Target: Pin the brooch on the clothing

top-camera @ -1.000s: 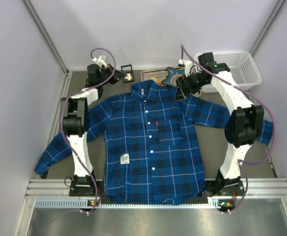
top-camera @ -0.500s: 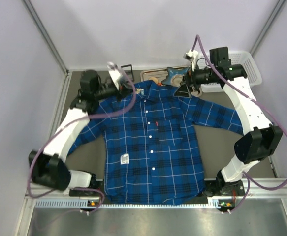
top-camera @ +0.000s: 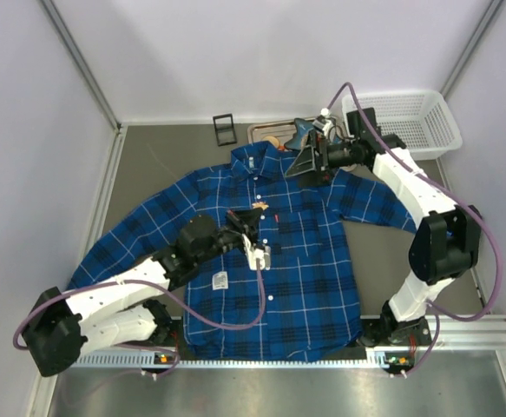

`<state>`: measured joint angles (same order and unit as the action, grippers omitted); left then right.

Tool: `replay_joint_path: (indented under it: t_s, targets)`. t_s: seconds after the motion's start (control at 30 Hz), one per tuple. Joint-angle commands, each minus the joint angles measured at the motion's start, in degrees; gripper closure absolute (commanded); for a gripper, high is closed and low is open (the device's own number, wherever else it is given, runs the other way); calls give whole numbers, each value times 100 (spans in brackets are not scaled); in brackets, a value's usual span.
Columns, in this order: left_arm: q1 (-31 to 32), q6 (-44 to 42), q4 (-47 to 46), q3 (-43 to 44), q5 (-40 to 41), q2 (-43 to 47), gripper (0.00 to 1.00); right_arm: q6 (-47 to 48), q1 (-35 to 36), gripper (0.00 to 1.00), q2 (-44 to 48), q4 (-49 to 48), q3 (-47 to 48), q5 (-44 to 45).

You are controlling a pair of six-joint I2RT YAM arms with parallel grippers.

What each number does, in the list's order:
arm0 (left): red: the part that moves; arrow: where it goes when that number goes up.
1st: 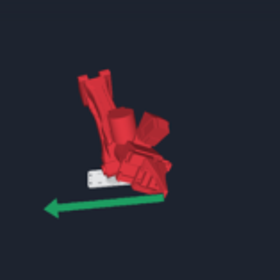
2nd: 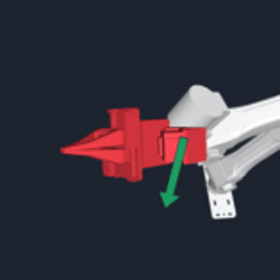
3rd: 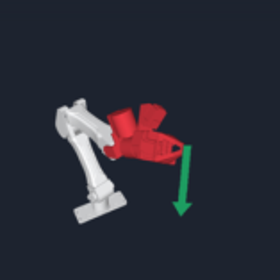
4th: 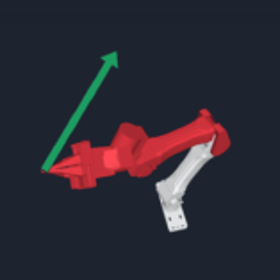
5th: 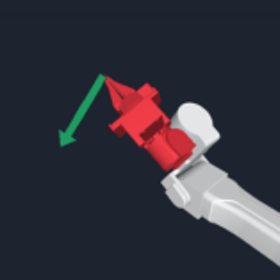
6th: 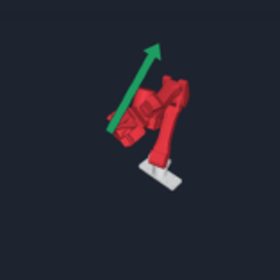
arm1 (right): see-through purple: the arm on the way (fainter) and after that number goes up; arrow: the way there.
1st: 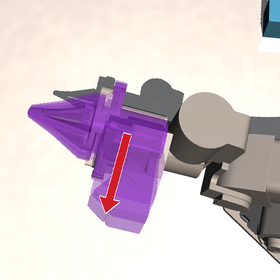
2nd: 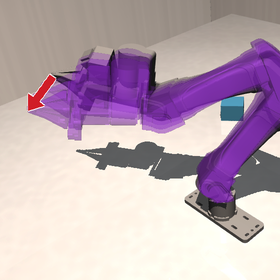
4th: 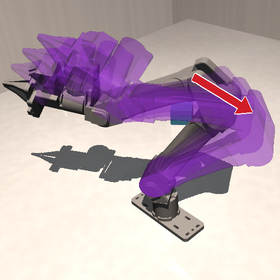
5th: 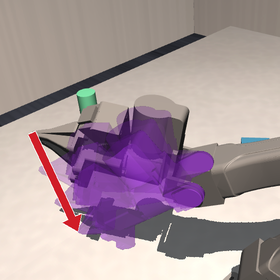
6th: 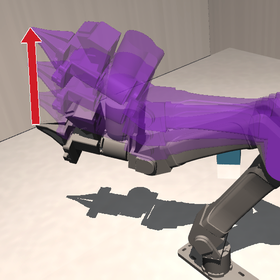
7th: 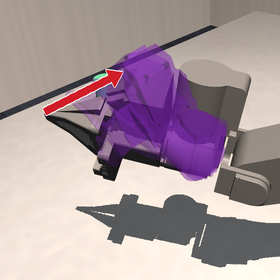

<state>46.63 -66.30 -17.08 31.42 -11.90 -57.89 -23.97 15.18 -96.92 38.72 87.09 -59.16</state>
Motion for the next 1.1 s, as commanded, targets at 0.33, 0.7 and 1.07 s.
replay_joint_path:
  t_s: [0.33,0.7,1.07]
  targets:
    - [593,-1666,-2010,-259,1137,23,100,-2901,679,48,429,-3272,-1281,-737]
    - [593,-1684,-2115,-250,1137,-100,100,-4889,767,54,402,-6112,-1959,-1221]
    - [593,-1623,-2212,-250,1348,-170,100,-4565,952,64,121,-5508,-1704,-1283]
